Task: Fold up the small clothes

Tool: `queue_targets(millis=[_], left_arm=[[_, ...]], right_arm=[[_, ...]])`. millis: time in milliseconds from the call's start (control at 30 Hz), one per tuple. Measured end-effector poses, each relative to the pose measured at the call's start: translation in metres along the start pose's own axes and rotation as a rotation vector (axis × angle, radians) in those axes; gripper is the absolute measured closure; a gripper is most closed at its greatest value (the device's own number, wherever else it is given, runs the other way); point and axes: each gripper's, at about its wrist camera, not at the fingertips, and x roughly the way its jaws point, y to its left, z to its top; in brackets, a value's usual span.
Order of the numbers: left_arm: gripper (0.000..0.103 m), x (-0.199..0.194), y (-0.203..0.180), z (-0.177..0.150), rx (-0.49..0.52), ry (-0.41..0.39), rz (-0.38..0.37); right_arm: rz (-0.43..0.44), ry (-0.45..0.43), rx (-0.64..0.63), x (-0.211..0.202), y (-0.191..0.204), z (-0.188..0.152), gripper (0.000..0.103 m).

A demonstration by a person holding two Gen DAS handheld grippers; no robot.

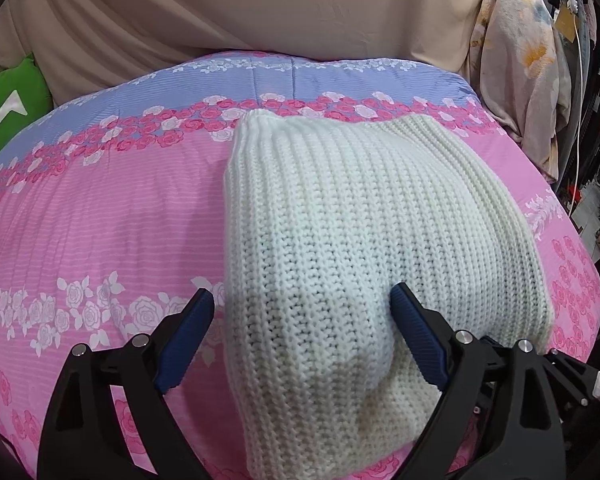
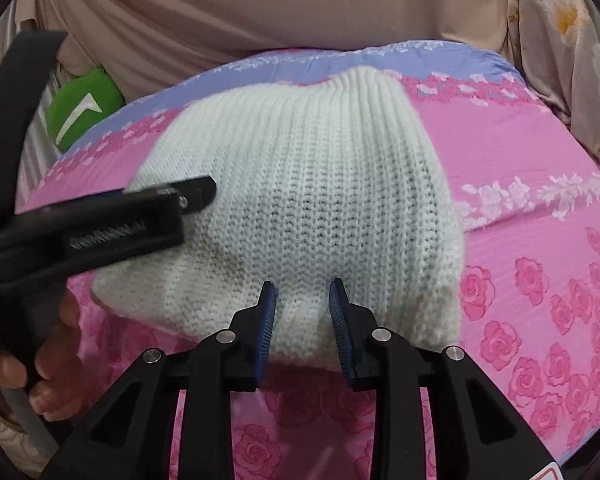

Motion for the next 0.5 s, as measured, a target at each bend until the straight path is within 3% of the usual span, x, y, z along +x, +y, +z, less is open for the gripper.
queue_targets(millis=[100,167,233,267,400,467,500], left_arm=[[0.017,-0.010,0.002,0.004,-0.006,-0.014,-0.011],[0.016,-0.020,0.004,0.011,-0.022,-0.035,-0.041],[0.013,-0.026,0.005,0.019,-0.035,-0.050,-0.073],[0.013,-0.027,0.005,0.023,-0.045,-0.056,-0.086],[0.013,-0.015,-0.001,0.035,-0.050,-0.052,-0.085],[0.013,-0.004,-0.006,0.040,-0.040,-0.036,-0.077],[0.013,0.000,-0.008,0.042,-0.036,-0.032,-0.065]], right_arm=[[-0.002,-0.056,0.014,-0.023,-0.001,0.012,0.074],[-0.037,-0.134,0.036,-0.042,-0.012,0.025,0.067],[-0.054,-0.184,0.071,-0.050,-0.028,0.035,0.044],[-0.059,-0.196,0.100,-0.049,-0.039,0.042,0.042],[-0.039,-0.106,0.220,-0.005,-0.083,0.061,0.041],[0.021,-0.062,0.233,0.016,-0.088,0.066,0.055],[0.073,-0.050,0.229,0.021,-0.086,0.070,0.085]])
